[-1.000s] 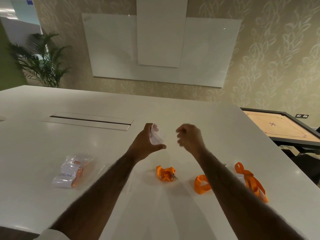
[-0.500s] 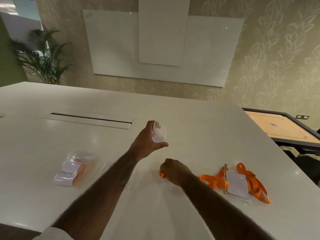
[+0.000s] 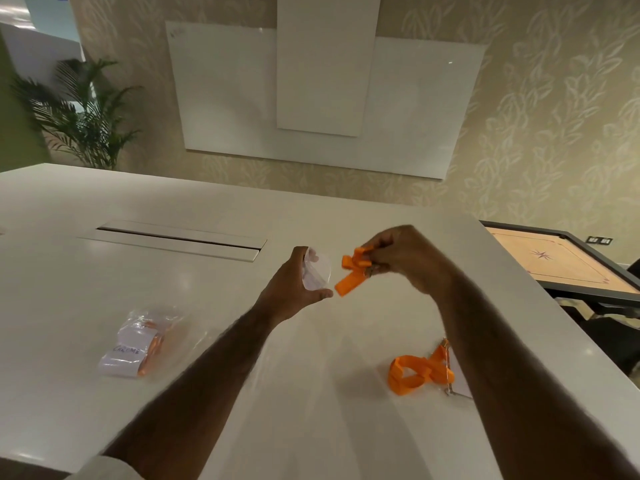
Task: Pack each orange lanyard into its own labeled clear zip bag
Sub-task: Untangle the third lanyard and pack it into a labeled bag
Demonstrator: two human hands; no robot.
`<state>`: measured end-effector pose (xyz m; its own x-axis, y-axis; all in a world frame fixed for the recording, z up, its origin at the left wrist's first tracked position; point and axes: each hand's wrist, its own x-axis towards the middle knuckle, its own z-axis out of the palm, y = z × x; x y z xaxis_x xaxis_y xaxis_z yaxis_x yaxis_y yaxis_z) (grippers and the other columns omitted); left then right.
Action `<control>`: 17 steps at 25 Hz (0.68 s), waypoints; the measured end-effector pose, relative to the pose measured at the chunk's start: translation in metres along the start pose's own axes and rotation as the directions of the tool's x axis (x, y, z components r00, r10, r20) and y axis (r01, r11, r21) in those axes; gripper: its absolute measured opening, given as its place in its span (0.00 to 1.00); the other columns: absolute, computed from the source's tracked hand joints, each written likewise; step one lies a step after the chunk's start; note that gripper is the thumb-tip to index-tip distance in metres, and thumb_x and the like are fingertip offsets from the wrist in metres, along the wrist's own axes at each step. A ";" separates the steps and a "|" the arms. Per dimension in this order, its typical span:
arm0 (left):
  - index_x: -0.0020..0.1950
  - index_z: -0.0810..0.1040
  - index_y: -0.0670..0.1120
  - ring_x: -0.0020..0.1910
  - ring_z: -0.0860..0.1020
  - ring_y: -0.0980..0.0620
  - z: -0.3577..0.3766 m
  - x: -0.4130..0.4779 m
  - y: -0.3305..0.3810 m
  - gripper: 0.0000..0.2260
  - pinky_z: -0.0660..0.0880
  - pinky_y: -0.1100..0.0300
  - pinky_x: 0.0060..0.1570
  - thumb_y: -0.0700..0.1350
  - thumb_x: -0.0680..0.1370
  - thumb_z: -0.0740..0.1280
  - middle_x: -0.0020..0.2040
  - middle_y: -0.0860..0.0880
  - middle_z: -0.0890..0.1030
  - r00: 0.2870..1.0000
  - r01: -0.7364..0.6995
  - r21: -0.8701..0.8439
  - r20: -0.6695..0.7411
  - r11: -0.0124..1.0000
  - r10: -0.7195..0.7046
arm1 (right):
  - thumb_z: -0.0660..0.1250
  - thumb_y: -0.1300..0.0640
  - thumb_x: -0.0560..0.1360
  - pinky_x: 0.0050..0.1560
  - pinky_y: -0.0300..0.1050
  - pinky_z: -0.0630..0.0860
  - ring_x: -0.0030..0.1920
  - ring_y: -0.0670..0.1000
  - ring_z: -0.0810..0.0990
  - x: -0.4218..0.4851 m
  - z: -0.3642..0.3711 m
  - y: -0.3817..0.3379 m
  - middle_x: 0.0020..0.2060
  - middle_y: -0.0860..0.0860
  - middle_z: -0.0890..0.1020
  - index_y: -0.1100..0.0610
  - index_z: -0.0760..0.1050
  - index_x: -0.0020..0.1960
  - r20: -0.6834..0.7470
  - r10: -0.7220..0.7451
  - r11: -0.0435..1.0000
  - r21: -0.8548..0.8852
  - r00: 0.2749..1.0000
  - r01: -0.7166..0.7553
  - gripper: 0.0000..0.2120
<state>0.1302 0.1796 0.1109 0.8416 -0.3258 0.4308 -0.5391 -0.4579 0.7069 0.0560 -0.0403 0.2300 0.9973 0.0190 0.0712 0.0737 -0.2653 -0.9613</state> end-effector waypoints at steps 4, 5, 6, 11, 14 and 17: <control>0.64 0.63 0.55 0.62 0.75 0.50 0.007 0.003 0.008 0.35 0.79 0.59 0.57 0.56 0.66 0.81 0.66 0.55 0.73 0.999 -0.011 0.038 0.032 0.999 0.009 | 0.74 0.69 0.71 0.41 0.44 0.83 0.40 0.53 0.87 0.009 0.009 -0.031 0.40 0.56 0.86 0.63 0.85 0.45 -0.275 -0.229 0.961 -0.217 0.934 0.172 0.05; 0.64 0.63 0.55 0.62 0.75 0.50 0.008 0.005 0.010 0.35 0.79 0.59 0.57 0.56 0.66 0.81 0.66 0.55 0.73 0.999 -0.014 0.043 0.032 0.999 0.013 | 0.72 0.69 0.71 0.42 0.46 0.83 0.39 0.52 0.87 0.010 0.016 -0.031 0.40 0.54 0.86 0.62 0.85 0.45 -0.322 -0.286 0.928 -0.328 0.903 0.177 0.06; 0.64 0.63 0.54 0.62 0.75 0.50 0.010 0.006 0.013 0.36 0.79 0.58 0.57 0.56 0.66 0.81 0.65 0.55 0.73 0.999 -0.017 0.047 0.030 0.999 0.015 | 0.70 0.69 0.71 0.43 0.47 0.84 0.38 0.52 0.86 0.011 0.025 -0.029 0.39 0.53 0.86 0.61 0.85 0.44 -0.332 -0.323 0.898 -0.404 0.886 0.177 0.07; 0.66 0.64 0.51 0.56 0.78 0.51 0.008 0.009 0.022 0.39 0.80 0.51 0.55 0.59 0.63 0.81 0.60 0.53 0.77 1.000 -0.007 0.037 0.023 0.999 0.006 | 0.68 0.68 0.72 0.46 0.48 0.83 0.39 0.49 0.84 0.005 0.056 -0.014 0.40 0.51 0.86 0.61 0.85 0.45 -0.196 -0.392 0.803 -0.550 0.899 0.230 0.08; 0.67 0.64 0.51 0.58 0.77 0.50 0.005 0.007 0.019 0.40 0.79 0.49 0.57 0.58 0.63 0.82 0.62 0.52 0.76 1.000 0.002 0.053 0.015 0.999 -0.003 | 0.69 0.68 0.71 0.43 0.41 0.83 0.39 0.48 0.85 0.004 0.055 -0.021 0.39 0.50 0.85 0.60 0.86 0.45 -0.272 -0.385 0.859 -0.454 0.882 0.236 0.08; 0.66 0.62 0.52 0.60 0.76 0.50 0.002 0.004 0.016 0.39 0.78 0.54 0.57 0.58 0.65 0.81 0.64 0.52 0.75 1.000 0.022 0.094 0.018 0.995 -0.023 | 0.71 0.68 0.72 0.40 0.38 0.83 0.37 0.47 0.86 0.003 0.046 -0.036 0.38 0.48 0.85 0.59 0.86 0.44 -0.307 -0.331 0.912 -0.346 0.892 0.220 0.07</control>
<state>0.1251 0.1694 0.1235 0.8532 -0.3302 0.4037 -0.5215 -0.5403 0.6604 0.0568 0.0138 0.2529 0.8652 -0.1909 0.4636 0.2861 -0.5715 -0.7691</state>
